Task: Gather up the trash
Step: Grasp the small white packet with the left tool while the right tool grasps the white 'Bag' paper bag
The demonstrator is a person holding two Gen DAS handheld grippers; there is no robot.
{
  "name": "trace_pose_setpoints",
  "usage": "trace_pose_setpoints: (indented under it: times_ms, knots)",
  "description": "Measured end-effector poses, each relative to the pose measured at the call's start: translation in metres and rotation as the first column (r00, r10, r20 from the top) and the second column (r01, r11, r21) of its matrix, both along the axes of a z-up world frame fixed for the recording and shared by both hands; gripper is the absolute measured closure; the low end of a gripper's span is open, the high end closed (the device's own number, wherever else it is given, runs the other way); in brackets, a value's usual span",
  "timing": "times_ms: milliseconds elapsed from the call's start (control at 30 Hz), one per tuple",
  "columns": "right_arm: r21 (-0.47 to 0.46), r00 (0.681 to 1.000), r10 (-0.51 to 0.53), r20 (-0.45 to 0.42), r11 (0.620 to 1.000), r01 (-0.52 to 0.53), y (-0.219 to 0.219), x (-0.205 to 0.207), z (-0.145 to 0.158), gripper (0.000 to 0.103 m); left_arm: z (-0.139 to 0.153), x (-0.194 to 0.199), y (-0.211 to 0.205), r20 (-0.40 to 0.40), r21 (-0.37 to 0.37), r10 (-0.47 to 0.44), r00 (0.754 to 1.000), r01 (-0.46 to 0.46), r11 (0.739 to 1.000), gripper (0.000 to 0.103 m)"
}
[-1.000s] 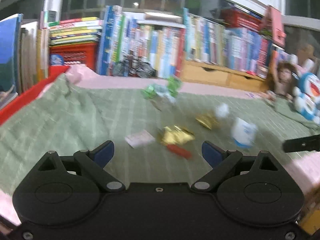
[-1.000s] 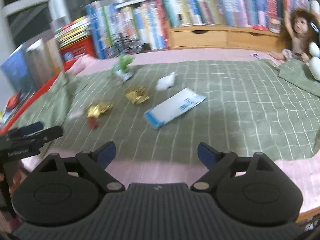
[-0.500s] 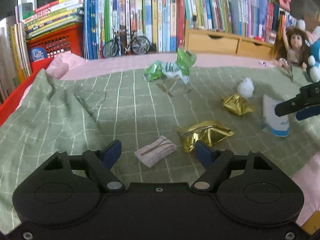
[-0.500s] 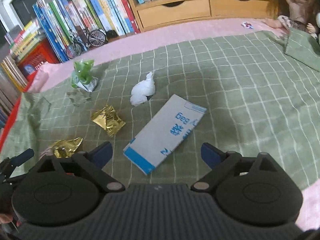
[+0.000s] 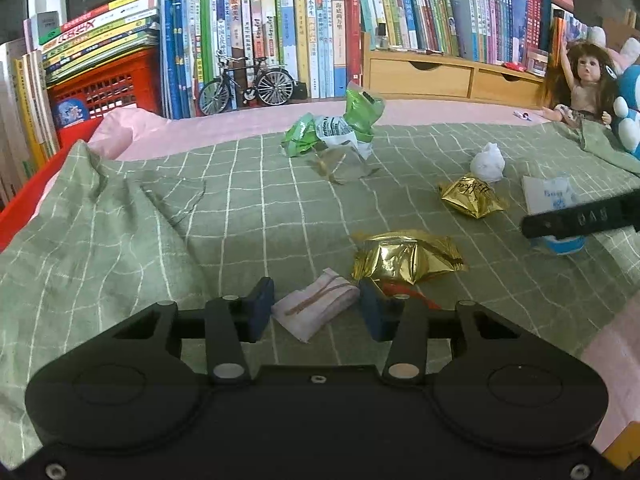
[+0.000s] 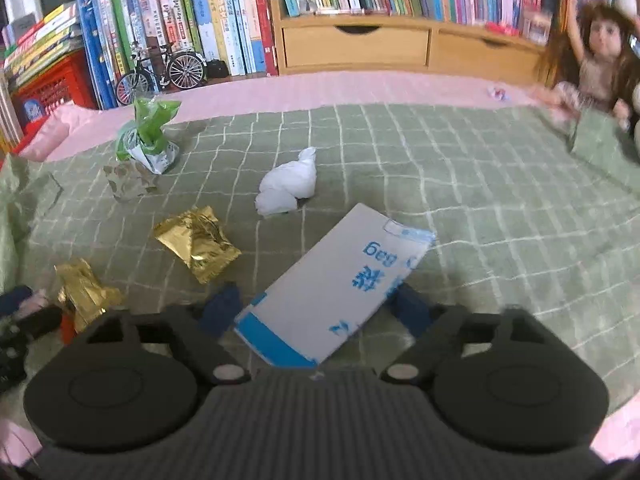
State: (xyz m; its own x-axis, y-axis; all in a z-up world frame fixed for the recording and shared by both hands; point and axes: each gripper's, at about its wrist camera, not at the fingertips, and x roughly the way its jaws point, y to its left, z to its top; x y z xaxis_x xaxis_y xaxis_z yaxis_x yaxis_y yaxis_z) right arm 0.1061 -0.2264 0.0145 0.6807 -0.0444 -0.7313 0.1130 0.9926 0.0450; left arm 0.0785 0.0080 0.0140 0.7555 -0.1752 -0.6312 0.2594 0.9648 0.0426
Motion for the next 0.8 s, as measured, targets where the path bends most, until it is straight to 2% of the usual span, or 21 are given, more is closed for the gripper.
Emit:
trace_pose_setpoints:
  times_ms: [33, 133, 233, 433, 467, 500, 633, 667, 700, 733, 767, 800]
  knots:
    - [-0.016, 1.0, 0.013, 0.004, 1.0, -0.012, 0.0, -0.004, 0.0, 0.046, 0.001, -0.002, 0.0, 0.006, 0.003, 0.004, 1.0, -0.004, 1.0, 0.059]
    - [-0.027, 0.999, 0.039, 0.019, 0.999, -0.038, -0.003, -0.017, 0.002, 0.064, 0.006, -0.009, 0.001, 0.034, 0.018, 0.014, 0.999, -0.015, 1.0, 0.059]
    - [-0.014, 0.995, 0.078, 0.063, 0.997, -0.078, -0.01, -0.031, 0.007, 0.072, 0.013, -0.017, 0.002, 0.048, 0.009, 0.015, 0.999, -0.016, 1.0, 0.059]
    - [-0.01, 0.986, 0.129, 0.108, 0.992, -0.129, -0.017, -0.054, 0.018, 0.079, 0.023, -0.034, -0.002, 0.065, -0.009, -0.001, 0.998, 0.002, 1.0, 0.059]
    - [-0.008, 0.985, 0.132, 0.113, 0.991, -0.132, -0.017, -0.057, 0.02, 0.082, 0.025, -0.036, -0.003, 0.065, -0.017, -0.004, 0.998, 0.005, 1.0, 0.059]
    - [-0.004, 0.984, 0.133, 0.114, 0.991, -0.133, -0.018, -0.059, 0.021, 0.089, 0.026, -0.038, -0.004, 0.065, -0.024, -0.007, 0.998, 0.008, 1.0, 0.059]
    - [0.015, 0.982, 0.143, 0.126, 0.989, -0.146, -0.021, -0.068, 0.026, 0.092, 0.031, -0.046, -0.007, 0.069, -0.041, -0.021, 0.997, 0.024, 0.999, 0.059]
    - [0.012, 0.982, 0.139, 0.126, 0.99, -0.142, -0.022, -0.069, 0.026, 0.092, 0.032, -0.048, -0.008, 0.071, -0.042, -0.024, 0.997, 0.028, 0.999, 0.059]
    - [0.008, 0.983, 0.127, 0.128, 0.992, -0.13, -0.022, -0.069, 0.027, 0.086, 0.033, -0.05, -0.009, 0.072, -0.044, -0.027, 0.997, 0.031, 0.999, 0.059]
    - [0.001, 0.985, 0.107, 0.137, 0.994, -0.108, -0.023, -0.07, 0.027, 0.065, 0.033, -0.051, -0.01, 0.073, -0.045, -0.032, 0.997, 0.035, 0.998, 0.059]
    - [0.003, 0.985, 0.091, 0.145, 0.996, -0.093, -0.025, -0.069, 0.027, 0.057, 0.034, -0.052, -0.011, 0.074, -0.046, -0.033, 0.997, 0.036, 0.998, 0.059]
    - [0.016, 0.985, 0.084, 0.15, 0.996, -0.087, -0.027, -0.067, 0.027, 0.036, 0.034, -0.052, -0.011, 0.075, -0.048, -0.033, 0.997, 0.036, 0.998, 0.059]
